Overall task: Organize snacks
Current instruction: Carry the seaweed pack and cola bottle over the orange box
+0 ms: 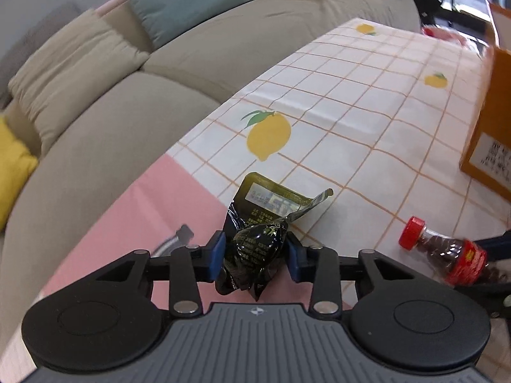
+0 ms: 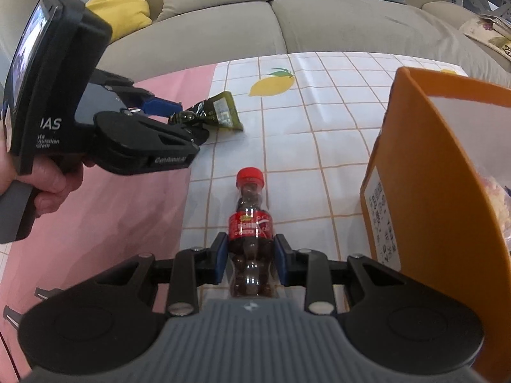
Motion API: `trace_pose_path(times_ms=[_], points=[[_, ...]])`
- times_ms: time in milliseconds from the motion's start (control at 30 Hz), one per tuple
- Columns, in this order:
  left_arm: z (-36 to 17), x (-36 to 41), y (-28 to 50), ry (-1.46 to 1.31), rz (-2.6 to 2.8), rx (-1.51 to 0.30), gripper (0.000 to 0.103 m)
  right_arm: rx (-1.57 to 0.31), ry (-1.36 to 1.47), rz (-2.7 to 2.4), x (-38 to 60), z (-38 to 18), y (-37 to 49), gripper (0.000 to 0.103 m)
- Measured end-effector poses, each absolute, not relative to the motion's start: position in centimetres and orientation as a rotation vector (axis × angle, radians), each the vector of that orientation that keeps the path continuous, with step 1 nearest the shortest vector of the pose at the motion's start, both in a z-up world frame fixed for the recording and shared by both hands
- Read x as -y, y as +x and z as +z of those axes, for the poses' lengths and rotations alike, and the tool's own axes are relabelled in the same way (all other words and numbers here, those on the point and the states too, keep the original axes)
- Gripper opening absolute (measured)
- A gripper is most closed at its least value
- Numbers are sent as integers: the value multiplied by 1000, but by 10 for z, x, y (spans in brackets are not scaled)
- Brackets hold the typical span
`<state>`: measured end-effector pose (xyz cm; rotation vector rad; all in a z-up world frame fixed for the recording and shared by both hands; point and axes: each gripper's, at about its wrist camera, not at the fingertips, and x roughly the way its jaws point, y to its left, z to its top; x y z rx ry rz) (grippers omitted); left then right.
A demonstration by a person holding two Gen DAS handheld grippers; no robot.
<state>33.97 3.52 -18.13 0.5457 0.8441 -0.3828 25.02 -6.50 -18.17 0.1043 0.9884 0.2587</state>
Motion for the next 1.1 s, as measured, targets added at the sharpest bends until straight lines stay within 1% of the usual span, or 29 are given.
trace_pose_path(times_ms=[167, 433, 567, 900, 1100], points=[[-174, -41, 315, 448, -323, -906, 42, -1002, 128, 269, 69, -182, 249, 29], [-159, -62, 241, 78, -183, -1030, 42, -1055, 150, 303, 69, -178, 231, 28], [-148, -71, 206, -82, -136, -1054, 42, -1098, 195, 312, 74, -176, 214, 28], [-99, -75, 131, -265, -97, -988, 41, -1084, 243, 371, 89, -147, 140, 28], [-65, -56, 101, -288, -136, -946, 41, -1035, 288, 391, 115, -115, 105, 28]])
